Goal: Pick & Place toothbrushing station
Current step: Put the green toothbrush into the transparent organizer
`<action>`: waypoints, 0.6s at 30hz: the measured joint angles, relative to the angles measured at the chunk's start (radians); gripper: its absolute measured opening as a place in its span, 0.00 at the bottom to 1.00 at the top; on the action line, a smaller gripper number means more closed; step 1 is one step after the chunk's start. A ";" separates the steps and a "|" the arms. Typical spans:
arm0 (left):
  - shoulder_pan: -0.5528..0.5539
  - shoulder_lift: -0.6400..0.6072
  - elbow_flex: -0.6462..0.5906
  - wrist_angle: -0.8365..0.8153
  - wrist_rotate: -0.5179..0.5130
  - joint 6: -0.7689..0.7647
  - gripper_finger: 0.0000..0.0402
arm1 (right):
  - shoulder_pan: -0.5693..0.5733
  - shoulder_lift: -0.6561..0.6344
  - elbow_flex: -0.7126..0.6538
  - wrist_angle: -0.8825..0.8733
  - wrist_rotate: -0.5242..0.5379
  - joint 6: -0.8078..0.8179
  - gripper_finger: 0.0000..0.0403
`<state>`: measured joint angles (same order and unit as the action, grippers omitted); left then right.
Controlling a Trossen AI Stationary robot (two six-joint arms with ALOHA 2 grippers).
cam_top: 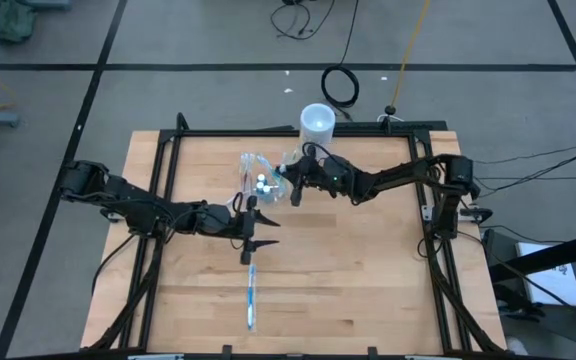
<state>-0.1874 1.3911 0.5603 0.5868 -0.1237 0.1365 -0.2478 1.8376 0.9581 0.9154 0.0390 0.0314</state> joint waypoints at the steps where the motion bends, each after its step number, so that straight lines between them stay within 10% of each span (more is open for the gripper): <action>1: 0.002 0.000 0.000 0.000 0.000 0.001 0.53 | 0.000 -0.001 0.002 -0.023 0.014 0.005 0.03; 18: 0.037 0.000 0.000 0.000 0.000 0.004 0.53 | -0.033 -0.002 0.005 -0.140 0.039 0.076 0.08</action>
<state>-0.1509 1.3911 0.5604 0.5873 -0.1234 0.1409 -0.2810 1.8351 0.9634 0.7753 0.0780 0.1074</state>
